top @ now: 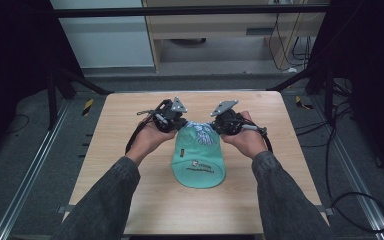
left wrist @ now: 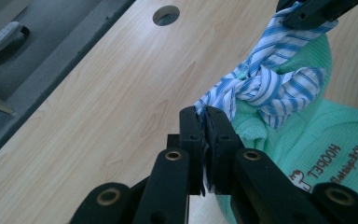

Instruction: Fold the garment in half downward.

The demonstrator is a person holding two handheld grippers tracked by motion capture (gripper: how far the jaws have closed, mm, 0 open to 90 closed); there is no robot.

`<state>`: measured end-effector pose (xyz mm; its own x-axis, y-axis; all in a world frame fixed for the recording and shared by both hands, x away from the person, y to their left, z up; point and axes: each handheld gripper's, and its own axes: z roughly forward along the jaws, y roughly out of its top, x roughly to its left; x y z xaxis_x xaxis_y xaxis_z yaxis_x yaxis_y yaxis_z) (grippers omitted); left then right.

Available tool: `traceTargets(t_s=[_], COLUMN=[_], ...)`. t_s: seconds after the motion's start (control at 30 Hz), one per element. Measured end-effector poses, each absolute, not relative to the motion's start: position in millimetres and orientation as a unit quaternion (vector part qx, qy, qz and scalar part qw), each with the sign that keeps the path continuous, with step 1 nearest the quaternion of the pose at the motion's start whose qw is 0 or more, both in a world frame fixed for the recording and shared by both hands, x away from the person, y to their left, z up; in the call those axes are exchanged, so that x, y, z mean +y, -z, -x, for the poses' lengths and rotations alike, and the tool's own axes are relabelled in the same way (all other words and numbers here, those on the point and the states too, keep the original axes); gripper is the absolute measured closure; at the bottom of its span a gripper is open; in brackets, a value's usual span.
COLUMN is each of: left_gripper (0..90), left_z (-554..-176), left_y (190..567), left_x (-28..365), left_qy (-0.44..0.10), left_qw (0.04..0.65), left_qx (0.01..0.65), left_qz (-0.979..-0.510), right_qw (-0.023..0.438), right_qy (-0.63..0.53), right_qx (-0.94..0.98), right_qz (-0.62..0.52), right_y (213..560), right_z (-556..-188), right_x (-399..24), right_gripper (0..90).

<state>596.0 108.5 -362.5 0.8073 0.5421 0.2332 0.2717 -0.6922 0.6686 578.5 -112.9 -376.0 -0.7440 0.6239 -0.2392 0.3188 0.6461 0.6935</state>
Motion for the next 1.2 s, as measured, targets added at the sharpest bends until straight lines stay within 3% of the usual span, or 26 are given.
traceTargets(t_s=[0.3, 1.2], left_gripper=[86.4, 86.0], left_z=[-596, -565], left_y=[363, 382], left_x=[108, 120], left_qy=[-0.213, -0.214], left_qw=[0.323, 0.345], left_qx=[0.223, 0.213], left_qz=[-0.895, -0.889], right_qw=[0.244, 0.243], right_qy=[-0.319, -0.326], right_qx=[0.874, 0.882], right_qz=[-0.273, -0.240], right_y=[376, 387], right_z=[-585, -555], right_x=[-112, -111], right_gripper=[83.7, 83.6])
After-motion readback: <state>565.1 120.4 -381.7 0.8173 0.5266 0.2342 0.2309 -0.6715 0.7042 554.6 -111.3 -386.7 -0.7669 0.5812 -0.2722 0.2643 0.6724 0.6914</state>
